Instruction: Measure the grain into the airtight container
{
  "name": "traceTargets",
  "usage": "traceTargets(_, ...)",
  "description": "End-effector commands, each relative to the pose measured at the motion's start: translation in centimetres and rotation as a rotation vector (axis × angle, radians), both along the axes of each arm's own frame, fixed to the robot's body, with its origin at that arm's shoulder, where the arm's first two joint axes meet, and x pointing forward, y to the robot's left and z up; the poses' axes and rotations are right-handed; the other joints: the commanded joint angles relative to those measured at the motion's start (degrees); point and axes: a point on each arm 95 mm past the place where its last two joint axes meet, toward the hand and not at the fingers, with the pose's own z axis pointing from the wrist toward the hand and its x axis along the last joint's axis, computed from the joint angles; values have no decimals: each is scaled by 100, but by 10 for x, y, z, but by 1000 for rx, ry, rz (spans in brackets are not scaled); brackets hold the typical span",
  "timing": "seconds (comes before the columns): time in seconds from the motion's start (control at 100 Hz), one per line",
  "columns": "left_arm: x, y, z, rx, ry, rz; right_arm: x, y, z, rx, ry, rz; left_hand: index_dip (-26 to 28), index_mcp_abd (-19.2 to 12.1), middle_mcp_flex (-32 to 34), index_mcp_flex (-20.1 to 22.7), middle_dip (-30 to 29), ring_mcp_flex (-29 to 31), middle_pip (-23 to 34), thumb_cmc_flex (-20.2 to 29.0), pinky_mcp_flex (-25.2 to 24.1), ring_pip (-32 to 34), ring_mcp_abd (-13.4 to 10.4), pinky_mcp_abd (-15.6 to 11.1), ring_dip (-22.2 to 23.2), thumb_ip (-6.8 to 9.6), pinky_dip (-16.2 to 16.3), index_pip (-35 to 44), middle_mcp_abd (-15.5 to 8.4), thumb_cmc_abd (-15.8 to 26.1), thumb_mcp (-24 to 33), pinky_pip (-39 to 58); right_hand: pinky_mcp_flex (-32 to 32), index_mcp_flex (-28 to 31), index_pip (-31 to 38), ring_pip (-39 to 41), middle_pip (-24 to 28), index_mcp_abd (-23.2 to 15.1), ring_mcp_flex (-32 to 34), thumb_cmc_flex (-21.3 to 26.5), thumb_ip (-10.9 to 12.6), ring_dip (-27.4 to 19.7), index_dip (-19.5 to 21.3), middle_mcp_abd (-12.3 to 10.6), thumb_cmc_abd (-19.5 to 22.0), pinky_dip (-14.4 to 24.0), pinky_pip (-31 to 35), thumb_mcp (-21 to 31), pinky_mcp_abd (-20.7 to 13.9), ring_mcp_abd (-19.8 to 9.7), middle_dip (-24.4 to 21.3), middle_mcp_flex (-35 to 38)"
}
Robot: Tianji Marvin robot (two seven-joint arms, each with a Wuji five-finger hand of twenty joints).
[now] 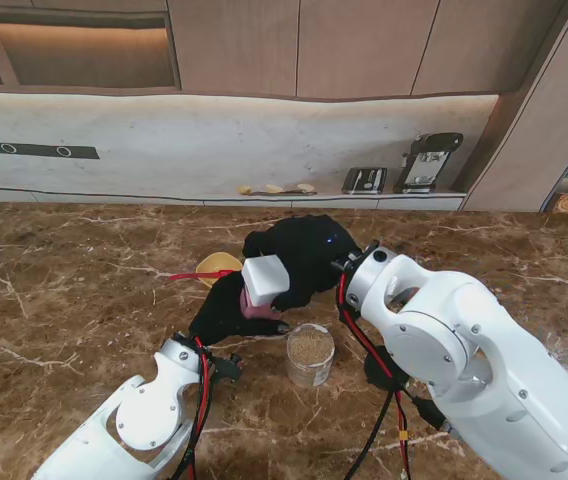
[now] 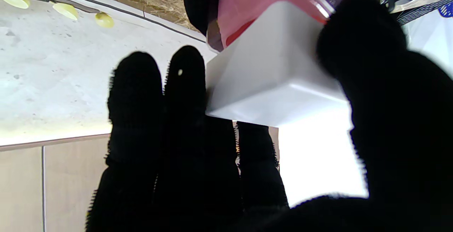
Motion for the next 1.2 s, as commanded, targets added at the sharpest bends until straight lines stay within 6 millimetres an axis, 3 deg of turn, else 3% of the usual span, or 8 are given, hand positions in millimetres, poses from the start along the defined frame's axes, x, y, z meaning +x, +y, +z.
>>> traceTargets(0.0, -3, -4, 2, -14, -8, -8, 0, 0, -8, 3, 32, -17, 99, -1669, 509, 1591, 33, 590, 695, 1331, 20, 559, -380, -365, 274, -83, -12, 2361, -764, 3021, 2056, 34, 127, 501, 653, 91, 760, -754, 298, 233, 49, -80, 305, -335, 1043, 35, 298, 642, -74, 73, -68, 373)
traceTargets(0.06, -2, -4, 3, -13, -9, -8, 0, 0, -9, 10, 34, -25, 99, -1674, 506, 1592, 29, 588, 695, 1331, 19, 558, -390, -366, 273, -84, -12, 2364, -771, 3022, 2055, 33, 133, 573, 501, 88, 807, -695, 295, 58, 55, -112, 395, -309, 1089, -16, 316, 621, -78, 84, -402, 347)
traceTargets(0.29, -2, -4, 5, -23, -18, -4, 2, 0, -10, 42, 45, -64, 105, -1707, 513, 1594, -6, 605, 702, 1329, 25, 563, -409, -381, 271, -84, -13, 2379, -795, 3030, 2051, 35, 135, 517, 399, 14, 722, -605, 292, -172, 93, -166, 358, -231, 1369, -51, 287, 602, -80, 106, -544, 252)
traceTargets(0.66, -1, -11, 5, -83, 2, 12, 4, 5, -13, 76, 39, -146, 105, -1703, 519, 1622, -41, 606, 720, 1337, 17, 544, -412, -368, 276, -97, -20, 2395, -800, 2987, 2084, 20, 251, 616, 306, 107, 781, -544, 423, -241, 146, -166, 383, -179, 1368, -40, 390, 525, -133, 71, -636, 318)
traceTargets(0.7, -1, -11, 6, -83, 2, 11, 5, 5, -13, 76, 43, -153, 105, -1701, 518, 1625, -46, 599, 720, 1338, 18, 537, -406, -367, 276, -99, -21, 2395, -799, 2985, 2086, 18, 273, 661, 199, 132, 785, -504, 431, -332, 247, -176, 388, -162, 1378, -41, 426, 521, -140, 81, -669, 327)
traceTargets(0.78, 0, -12, 6, -82, 2, 10, 6, 5, -14, 72, 43, -165, 104, -1688, 521, 1628, -52, 595, 723, 1338, 9, 532, -393, -362, 279, -102, -24, 2397, -792, 2983, 2088, 11, 302, 750, -105, 168, 776, -387, 456, -638, 747, -209, 568, -128, 1349, -72, 468, 539, -154, 94, -725, 319)
traceTargets(0.97, 1, -12, 6, -76, 3, 9, 7, 3, -15, 38, 10, -192, 100, -1682, 511, 1624, -44, 595, 738, 1337, 7, 531, -380, -348, 288, -103, -21, 2399, -776, 2992, 2088, 15, 385, 570, -440, 205, 673, -211, 538, -1236, 706, -236, 568, -46, 1202, -71, 538, 209, -177, 48, -815, 239)
traceTargets(1.19, 2, -15, 6, -73, 9, 6, 6, 5, -13, -3, -63, -174, 96, -1682, 514, 1626, -46, 590, 736, 1337, -4, 529, -375, -357, 290, -102, -21, 2399, -782, 2995, 2085, 13, 393, 484, -767, 218, 620, -121, 516, -1681, 731, -300, 501, -27, 1422, -80, 554, -97, -211, 53, -902, 171)
